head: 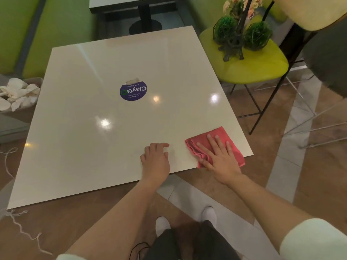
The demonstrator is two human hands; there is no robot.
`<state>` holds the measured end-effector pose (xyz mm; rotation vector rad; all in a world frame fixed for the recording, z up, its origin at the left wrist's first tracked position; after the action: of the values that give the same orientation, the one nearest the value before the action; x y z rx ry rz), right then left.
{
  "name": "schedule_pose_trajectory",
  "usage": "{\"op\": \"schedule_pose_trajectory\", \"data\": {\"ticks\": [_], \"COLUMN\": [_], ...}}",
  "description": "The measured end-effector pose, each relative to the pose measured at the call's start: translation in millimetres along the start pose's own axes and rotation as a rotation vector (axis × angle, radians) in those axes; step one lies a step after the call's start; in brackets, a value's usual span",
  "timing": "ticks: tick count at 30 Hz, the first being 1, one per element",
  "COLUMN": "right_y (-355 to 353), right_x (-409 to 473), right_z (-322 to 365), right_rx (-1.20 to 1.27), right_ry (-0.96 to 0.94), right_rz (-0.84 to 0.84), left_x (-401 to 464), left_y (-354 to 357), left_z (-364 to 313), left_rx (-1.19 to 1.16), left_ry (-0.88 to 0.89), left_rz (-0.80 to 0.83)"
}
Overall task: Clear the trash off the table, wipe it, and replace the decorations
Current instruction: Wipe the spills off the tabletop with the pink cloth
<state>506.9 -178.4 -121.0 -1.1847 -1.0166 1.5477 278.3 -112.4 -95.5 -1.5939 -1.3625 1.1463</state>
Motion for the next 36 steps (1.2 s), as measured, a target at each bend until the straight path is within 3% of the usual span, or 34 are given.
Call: {"op": "schedule_pose_trajectory", "data": {"ticks": [5,9,15,19,25,29,36], "right_y": [0.7,-6.0,-32.4,-24.6,-7.7,-16.8,-33.4], "right_x": [17.4,18.9,39.5,45.3,37.7,46.0,85.3], "right_z": [41.8,4.5,-89.1,-73.3,-8.6,-39.5,-83.5], "right_rx": [0.103,0.055,0.028,-0.006,0.134,0.08,0.018], "right_ry": [-0.07,-0.14,0.081,0.125,-0.19,-0.291,-0.049], "right_rz": [-0.011,0.001,0.07,-0.011,-0.031,-0.019,-0.005], "left_x": [0.1,5.8,9.3,10.2,9.7,10.7,15.8], "left_y": [8.5,16.5,28.2,31.4,29.7,28.7,23.1], "left_z": [-28.9,-49.7,-73.9,-82.2,-86.7,-90.8,-89.6], "left_rx": [0.013,0.021,0.055,0.022,-0.003,-0.014,0.005], "left_ry": [-0.012,-0.04,-0.059,-0.091,-0.146,-0.174,-0.18], "left_rz": [0.0,-0.018,-0.051,-0.051,-0.103,-0.124,-0.121]}}
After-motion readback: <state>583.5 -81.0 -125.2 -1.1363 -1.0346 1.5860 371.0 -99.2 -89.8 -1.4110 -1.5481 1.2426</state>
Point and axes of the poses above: each hand's wrist, its own x-axis towards the middle knuckle, its own y-axis out of the palm, z = x × y, the point moved 1 cm from there along x, towards the middle knuckle, and after that the axes turned 9 degrees about -y, right-handed, at the moved point
